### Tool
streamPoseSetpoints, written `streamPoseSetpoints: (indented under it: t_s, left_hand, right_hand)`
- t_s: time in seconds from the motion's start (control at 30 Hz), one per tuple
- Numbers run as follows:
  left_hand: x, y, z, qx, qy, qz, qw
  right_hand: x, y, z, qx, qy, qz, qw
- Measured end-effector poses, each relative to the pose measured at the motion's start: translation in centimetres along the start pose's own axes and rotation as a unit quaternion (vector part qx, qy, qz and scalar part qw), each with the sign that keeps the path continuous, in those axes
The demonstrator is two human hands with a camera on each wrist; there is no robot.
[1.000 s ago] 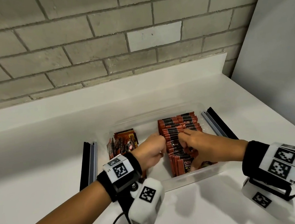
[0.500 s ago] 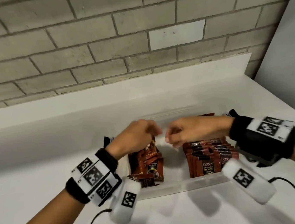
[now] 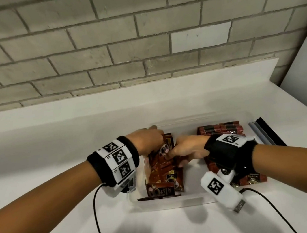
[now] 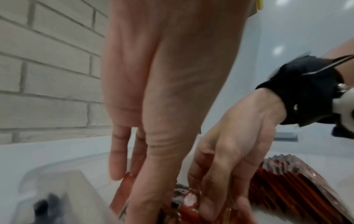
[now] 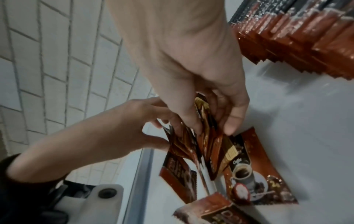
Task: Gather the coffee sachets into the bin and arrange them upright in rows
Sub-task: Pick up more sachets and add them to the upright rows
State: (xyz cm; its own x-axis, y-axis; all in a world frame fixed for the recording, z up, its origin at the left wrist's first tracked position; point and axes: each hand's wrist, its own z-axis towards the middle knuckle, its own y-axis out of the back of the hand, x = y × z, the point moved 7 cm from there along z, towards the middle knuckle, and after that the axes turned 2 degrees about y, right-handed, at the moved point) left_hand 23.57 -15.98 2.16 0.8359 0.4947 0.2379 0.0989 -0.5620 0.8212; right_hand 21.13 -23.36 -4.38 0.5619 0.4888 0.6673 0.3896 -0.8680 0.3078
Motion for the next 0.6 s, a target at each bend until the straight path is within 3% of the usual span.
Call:
streamPoseSetpoints:
  t_s: [0.27, 0.43, 0.6]
  left_hand:
    - [3.5, 3.0, -1.8, -0.114, -0.023, -0.128, 0.985]
    - [5.0, 4.5, -5.2, -0.216, -0.048, -0.219, 0.95]
    - [7.6, 3.8, -7.5, -0.254, 0.03, -0.326, 0.91]
  right_hand:
    - [0.9, 0.7, -1.3, -0.028, 0.038, 0.057, 0.997]
    - [0.8, 2.4, -2.7, -0.07, 0.054, 0.036, 0.995]
    - [1.4, 3.7, -5.1, -0.09, 0.081, 0.052, 0.991]
